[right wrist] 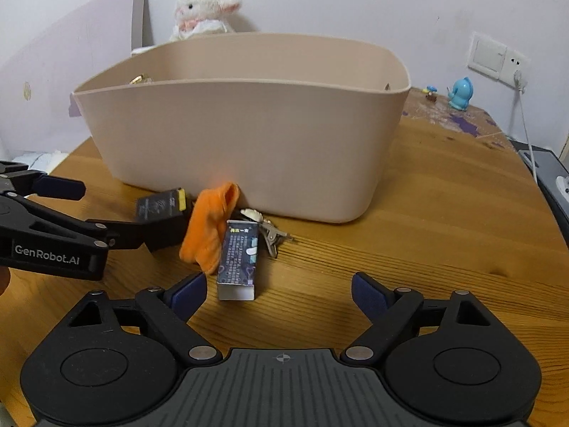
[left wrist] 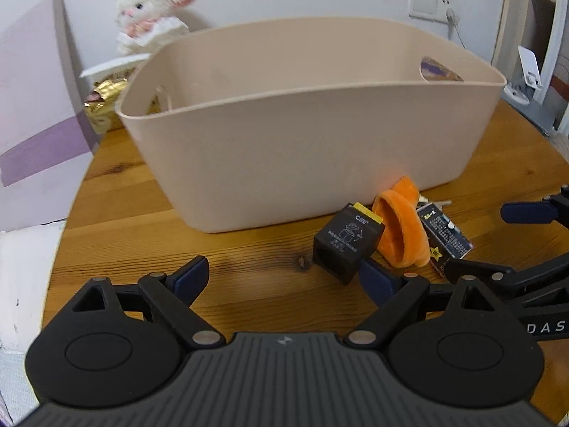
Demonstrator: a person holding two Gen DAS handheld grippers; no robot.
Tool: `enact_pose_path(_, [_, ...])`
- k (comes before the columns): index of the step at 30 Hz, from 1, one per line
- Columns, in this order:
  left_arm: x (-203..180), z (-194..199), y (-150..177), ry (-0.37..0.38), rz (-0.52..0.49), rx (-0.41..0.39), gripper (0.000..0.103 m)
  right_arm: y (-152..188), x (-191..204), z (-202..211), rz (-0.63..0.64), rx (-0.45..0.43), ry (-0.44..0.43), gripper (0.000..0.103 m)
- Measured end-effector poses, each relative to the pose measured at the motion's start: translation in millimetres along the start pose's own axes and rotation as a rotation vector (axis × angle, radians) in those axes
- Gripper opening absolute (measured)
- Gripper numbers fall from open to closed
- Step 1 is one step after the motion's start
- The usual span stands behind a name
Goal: Organize objects
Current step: 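Grasp the black box with the left tool while the right tool grasps the star-printed box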
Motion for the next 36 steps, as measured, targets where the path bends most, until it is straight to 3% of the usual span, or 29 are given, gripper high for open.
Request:
enact_pose_path(5, [-9,-14,-2,0.060,-0.028,-0.004,0.092,0,-2,-11,0.010,0.017,-0.004,0.082])
enact_pose_path(9, [-18,-22,-3,0.040,-0.068,-0.013,0.091,0,1,-15,0.033,0.024,-0.004,0.079])
enact_pose_path(13, [-20,-25,-2,0.067,-0.069,-0.035,0.085,-2,6,-14,0.050,0.027,-0.020,0.067])
enact_pose_path(16, [-22,-23,-2,0.083,-0.075,-0.054,0.078,-3,10,-13,0.064,0.026,-0.029,0.057])
enact_pose_path(19, [-25,-22,-3,0.106,-0.071,-0.060,0.061,-3,15,-11,0.077,0.028,-0.041,0.044])
enact_pose_path(21, [-25,-21,-4,0.145,-0.058,-0.050,0.041,-3,18,-9,0.084,0.030,-0.045,0.033])
enact_pose_path(22, [-25,-21,-5,0.154,-0.054,-0.047,0.041,-3,19,-9,0.085,0.032,-0.049,0.023])
enact_pose_path(23, [-27,-20,-5,0.148,-0.058,-0.045,0.039,-2,20,-8,0.086,0.033,-0.049,0.021])
enact_pose_path(36, [-15,9,10,0.093,0.012,-0.055,0.034,13,13,20,0.067,0.012,-0.051,0.021])
Point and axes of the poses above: each gripper's, at about its wrist camera, not at the fingertips, and z roughly against the way its jaws point, x to its left, y to its underside, the point moved 4 cm from there along -z, roughly the way its jaws point, and after that the axes turned 12 degrees about -y, right-handed, at the moved point
